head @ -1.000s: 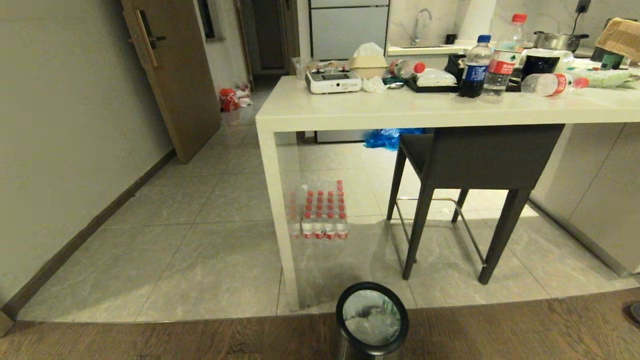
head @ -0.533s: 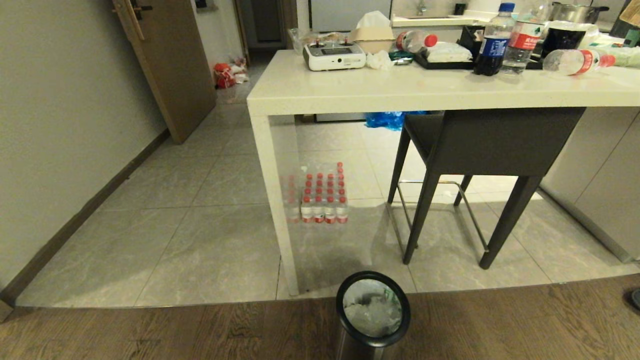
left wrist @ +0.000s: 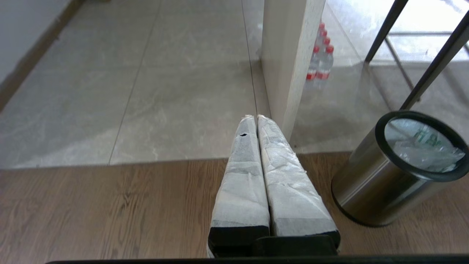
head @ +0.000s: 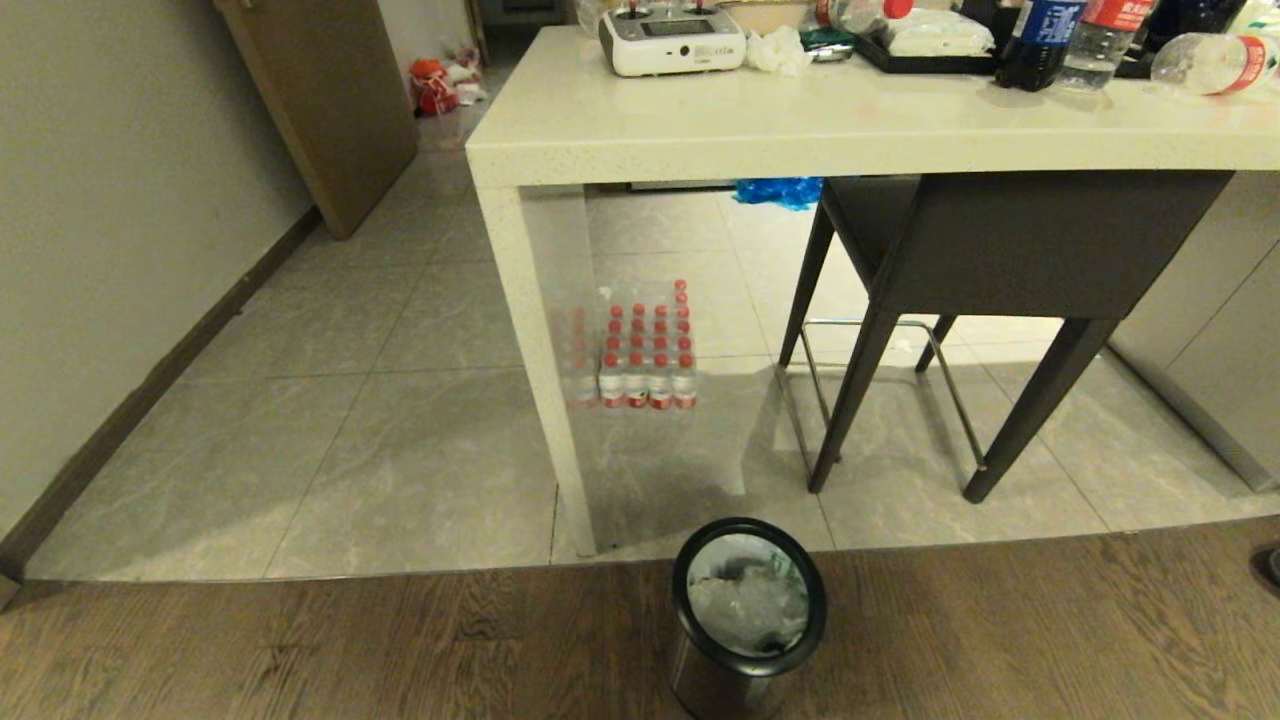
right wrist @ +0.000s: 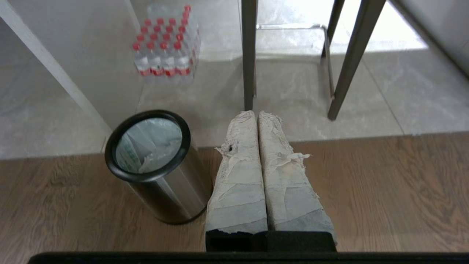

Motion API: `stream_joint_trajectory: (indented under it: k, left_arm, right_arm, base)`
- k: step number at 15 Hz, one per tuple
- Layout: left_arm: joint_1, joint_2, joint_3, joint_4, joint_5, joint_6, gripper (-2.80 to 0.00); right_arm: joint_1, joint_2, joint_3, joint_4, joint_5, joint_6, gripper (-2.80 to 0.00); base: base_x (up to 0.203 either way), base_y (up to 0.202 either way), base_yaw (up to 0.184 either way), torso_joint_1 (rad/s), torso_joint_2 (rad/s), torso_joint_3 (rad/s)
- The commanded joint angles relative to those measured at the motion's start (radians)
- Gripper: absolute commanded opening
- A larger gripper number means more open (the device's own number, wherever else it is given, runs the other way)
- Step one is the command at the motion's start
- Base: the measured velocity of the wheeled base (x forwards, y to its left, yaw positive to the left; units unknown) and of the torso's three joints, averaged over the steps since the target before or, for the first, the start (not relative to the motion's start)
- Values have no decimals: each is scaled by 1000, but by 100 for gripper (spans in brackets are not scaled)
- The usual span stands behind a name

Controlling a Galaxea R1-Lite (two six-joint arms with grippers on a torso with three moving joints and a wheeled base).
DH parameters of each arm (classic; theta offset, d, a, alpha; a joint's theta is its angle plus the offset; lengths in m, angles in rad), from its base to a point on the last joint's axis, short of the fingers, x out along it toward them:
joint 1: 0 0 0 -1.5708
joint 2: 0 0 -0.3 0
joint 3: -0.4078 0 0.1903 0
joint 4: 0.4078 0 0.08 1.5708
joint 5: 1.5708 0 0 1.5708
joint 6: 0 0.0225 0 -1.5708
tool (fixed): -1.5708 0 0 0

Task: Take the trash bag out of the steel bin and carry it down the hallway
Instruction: Place the outer trash can on the ground

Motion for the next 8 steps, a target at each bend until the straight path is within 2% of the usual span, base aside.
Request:
stream_joint_trajectory:
  k: [1,8]
  left_arm:
    - [0,1,0,0,0,-1,-280]
    - [1,1,1,-1,-1,0,-280]
  right_arm:
    - [0,0,0,-1,1,0,-280]
    - [0,1,-3,12,7,-15,-280]
  base:
    - [0,0,0,0,-5,-203]
    - [0,0,0,2,0,-196]
